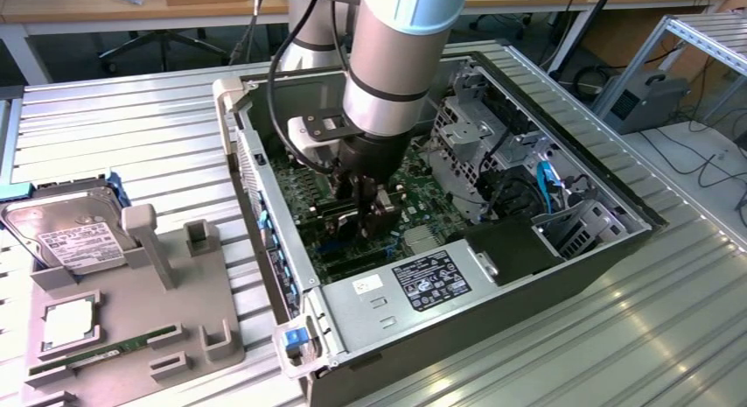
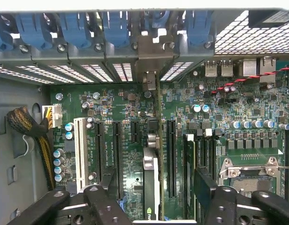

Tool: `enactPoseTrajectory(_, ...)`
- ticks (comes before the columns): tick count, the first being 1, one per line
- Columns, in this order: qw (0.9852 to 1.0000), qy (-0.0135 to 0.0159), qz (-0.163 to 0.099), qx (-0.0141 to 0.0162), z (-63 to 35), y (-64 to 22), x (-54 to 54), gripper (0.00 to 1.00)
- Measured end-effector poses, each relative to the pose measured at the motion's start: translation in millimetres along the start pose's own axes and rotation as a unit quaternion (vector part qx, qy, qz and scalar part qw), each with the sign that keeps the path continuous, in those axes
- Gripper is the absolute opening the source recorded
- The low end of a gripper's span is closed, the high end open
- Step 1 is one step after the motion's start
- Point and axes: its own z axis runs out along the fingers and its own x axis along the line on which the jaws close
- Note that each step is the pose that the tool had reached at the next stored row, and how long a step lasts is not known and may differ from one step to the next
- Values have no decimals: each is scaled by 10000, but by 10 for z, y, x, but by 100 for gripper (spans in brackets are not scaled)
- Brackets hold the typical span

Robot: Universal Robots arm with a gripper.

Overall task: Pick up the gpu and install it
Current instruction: 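Insert the gpu into the slot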

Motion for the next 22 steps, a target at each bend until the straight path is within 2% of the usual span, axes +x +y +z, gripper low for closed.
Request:
enactPoseTrajectory(1, 10000, 1, 0, 0, -3, 0, 0, 76)
enactPoseTrajectory(6, 10000, 0, 0, 0, -139, 5, -4, 76)
enactPoseTrajectory(9, 10000, 0, 0, 0, -301, 10, -9, 76)
enactPoseTrajectory(14, 10000, 0, 0, 1, -458, 15, -13, 76)
enactPoseTrajectory(22, 10000, 2, 0, 0, -495, 16, -14, 76)
